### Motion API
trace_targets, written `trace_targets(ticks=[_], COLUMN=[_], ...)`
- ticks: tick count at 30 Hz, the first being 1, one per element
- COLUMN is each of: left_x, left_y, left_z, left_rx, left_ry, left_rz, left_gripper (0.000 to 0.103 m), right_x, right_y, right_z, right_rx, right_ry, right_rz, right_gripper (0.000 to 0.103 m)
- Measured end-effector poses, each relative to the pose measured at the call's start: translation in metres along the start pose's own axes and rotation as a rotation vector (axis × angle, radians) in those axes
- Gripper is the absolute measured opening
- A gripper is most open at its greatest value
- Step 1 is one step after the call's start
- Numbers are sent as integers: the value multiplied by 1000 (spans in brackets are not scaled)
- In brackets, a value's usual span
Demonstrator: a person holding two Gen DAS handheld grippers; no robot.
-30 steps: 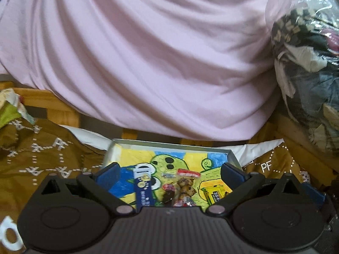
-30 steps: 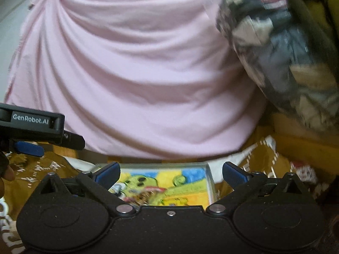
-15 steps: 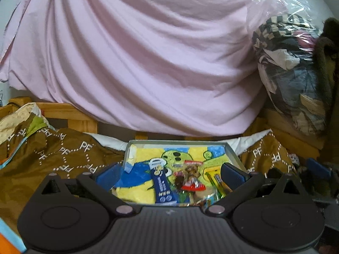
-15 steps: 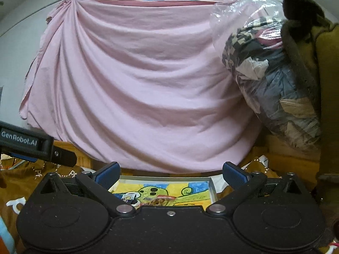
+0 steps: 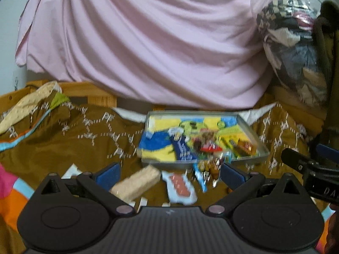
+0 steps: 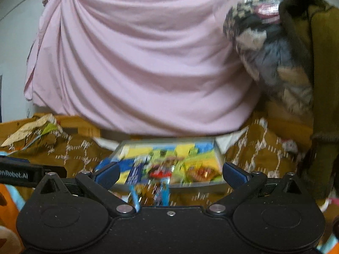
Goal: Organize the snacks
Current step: 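Move both open tools back toward the remaining snacks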
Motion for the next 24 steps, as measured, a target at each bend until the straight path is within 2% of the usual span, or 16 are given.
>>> trace_targets(ticks=[5,14,18,24], left_x=[1,10,15,18], left_y=[-8,-24,-29,-32], left_z=[20,48,58,65], left_rx=[2,-2,-23,-26], left_ry=[-52,-135,-179,-202], left_rz=[-10,-31,-32,-36], left_gripper=[102,102,102,102], right_x=[10,32,37,40], right_y=[-13,-19,-23,-25], right_z=[24,55,63,67], right_rx=[-14,-38,-56,-54], right_ry=[-123,-280,-325,-354], right_rz=[-4,2,-9,-21], right_gripper=[102,102,102,102])
Point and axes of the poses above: each gripper's, at about its wrist camera, not at the fingertips, and x roughly the way its jaws point, y to its right, z to its underside, the point moved 8 cm from there along x, roughly the way its jaws point
